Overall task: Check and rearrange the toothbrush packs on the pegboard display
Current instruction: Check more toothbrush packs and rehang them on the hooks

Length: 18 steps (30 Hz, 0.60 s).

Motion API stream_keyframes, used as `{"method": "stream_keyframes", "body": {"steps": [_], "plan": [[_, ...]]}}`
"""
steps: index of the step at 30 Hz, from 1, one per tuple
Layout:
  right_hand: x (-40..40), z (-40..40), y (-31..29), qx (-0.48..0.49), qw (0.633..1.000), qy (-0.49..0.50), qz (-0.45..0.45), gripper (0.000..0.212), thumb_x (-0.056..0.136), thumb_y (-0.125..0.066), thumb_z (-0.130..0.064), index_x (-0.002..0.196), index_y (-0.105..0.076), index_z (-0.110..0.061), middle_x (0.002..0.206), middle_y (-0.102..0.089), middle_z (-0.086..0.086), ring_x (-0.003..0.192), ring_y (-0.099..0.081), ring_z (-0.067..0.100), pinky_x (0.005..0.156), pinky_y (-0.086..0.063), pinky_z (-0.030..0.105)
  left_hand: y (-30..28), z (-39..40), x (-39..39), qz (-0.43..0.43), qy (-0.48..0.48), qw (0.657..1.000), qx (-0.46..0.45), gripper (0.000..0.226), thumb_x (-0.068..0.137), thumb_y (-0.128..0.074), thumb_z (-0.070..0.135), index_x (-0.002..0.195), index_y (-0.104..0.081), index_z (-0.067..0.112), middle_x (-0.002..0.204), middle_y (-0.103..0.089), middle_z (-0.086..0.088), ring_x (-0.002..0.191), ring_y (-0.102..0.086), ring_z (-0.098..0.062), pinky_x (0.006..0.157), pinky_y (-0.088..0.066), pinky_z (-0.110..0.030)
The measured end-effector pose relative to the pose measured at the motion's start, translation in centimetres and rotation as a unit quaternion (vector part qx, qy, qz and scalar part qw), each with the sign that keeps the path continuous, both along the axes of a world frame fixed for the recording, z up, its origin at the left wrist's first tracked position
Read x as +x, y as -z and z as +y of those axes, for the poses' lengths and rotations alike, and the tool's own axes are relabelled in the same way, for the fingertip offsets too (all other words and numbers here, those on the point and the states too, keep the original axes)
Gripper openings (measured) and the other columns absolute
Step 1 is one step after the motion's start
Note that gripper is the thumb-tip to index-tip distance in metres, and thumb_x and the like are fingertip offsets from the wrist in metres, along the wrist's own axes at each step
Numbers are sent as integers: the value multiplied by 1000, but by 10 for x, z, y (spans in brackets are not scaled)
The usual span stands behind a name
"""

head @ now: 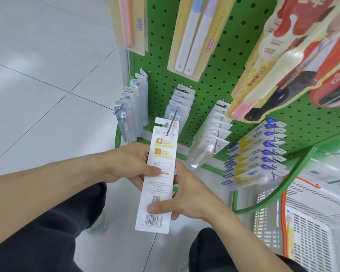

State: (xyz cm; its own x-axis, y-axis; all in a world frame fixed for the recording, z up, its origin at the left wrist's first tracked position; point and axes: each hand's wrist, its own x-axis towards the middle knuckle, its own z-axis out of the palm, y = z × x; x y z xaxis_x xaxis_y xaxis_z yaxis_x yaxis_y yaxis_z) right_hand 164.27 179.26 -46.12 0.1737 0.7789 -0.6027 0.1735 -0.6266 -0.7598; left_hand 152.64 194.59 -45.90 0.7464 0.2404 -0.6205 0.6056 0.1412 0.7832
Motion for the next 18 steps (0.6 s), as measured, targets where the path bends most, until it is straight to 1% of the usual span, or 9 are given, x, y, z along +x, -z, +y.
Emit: {"method": "stream_keyframes", "body": {"steps": [2, 4, 5, 7, 9, 11, 14, 16, 18], "plan": [[1, -1, -2, -12, 999, -31, -17, 92, 61, -97, -17, 131, -39, -37, 110, -67, -8, 83, -74, 11, 54, -57, 31, 2, -1, 0, 2, -7, 1000, -1, 31, 92, -67, 4, 120, -65, 17, 108, -77, 0, 98, -75, -22, 84, -61, -51], [1, -1, -3, -19, 999, -30, -35, 87, 63, -96, -20, 130, -42, -35, 106, -70, -10, 77, -72, 3, 49, -51, 23, 4, -3, 1, 4, -12, 1000, 1, 31, 93, -67, 4, 120, -64, 19, 109, -77, 3, 98, -75, -21, 84, -61, -50], [0, -1, -3, -19, 999, -15, -40, 81, 66, -95, -21, 129, -45, -34, 103, -73, -10, 73, -71, 1, 47, -48, 20, 4, -4, 1, 3, -12, 1000, 2, 32, 93, -67, 4, 120, -64, 20, 108, -77, 3, 98, -75, -21, 84, -61, -50], [-1, -1, -2, -2, 999, 29, -32, 61, 75, -89, -23, 125, -54, -30, 98, -76, -7, 71, -72, 4, 45, -46, 17, 4, -4, 2, 0, -1, 1000, -7, 34, 93, -67, 4, 123, -62, 19, 110, -77, 2, 99, -74, -21, 84, -62, -47], [0, 0, -2, 18, 998, 57, -36, 35, 84, -82, -29, 114, -64, -28, 92, -77, -3, 62, -71, 8, 41, -42, 16, 4, -3, 1, -2, 18, 999, -30, 37, 93, -67, 3, 127, -60, 15, 114, -75, -3, 100, -74, -25, 85, -61, -45], [1, 0, -3, 27, 996, 64, -55, 20, 88, -77, -36, 105, -68, -28, 86, -77, -1, 53, -67, 8, 38, -38, 15, 6, -4, 0, -5, 24, 999, -47, 36, 93, -68, 4, 127, -60, 12, 114, -75, -6, 100, -74, -28, 86, -61, -45], [7, -2, -3, 14, 997, 35, -65, 20, 89, -76, -37, 105, -70, -27, 83, -78, -2, 53, -68, 12, 38, -38, 15, 7, -6, 1, -18, 11, 999, -38, 29, 95, -66, 9, 124, -63, 11, 109, -77, -5, 98, -75, -28, 84, -62, -43], [11, -2, -5, -8, 998, -14, -64, 21, 87, -78, -35, 104, -72, -26, 85, -78, -5, 60, -72, 16, 41, -41, 20, 9, -6, 2, -35, -12, 999, -16, 28, 94, -67, 8, 121, -66, 11, 106, -78, -6, 96, -75, -26, 82, -62, -42], [13, -2, -6, -24, 996, -36, -73, 21, 83, -81, -32, 101, -75, -25, 86, -78, -8, 66, -74, 17, 46, -46, 24, 11, -8, 3, -48, -21, 999, 5, 31, 89, -71, 5, 119, -66, 11, 102, -78, -4, 93, -76, -22, 77, -63, -39]]}}
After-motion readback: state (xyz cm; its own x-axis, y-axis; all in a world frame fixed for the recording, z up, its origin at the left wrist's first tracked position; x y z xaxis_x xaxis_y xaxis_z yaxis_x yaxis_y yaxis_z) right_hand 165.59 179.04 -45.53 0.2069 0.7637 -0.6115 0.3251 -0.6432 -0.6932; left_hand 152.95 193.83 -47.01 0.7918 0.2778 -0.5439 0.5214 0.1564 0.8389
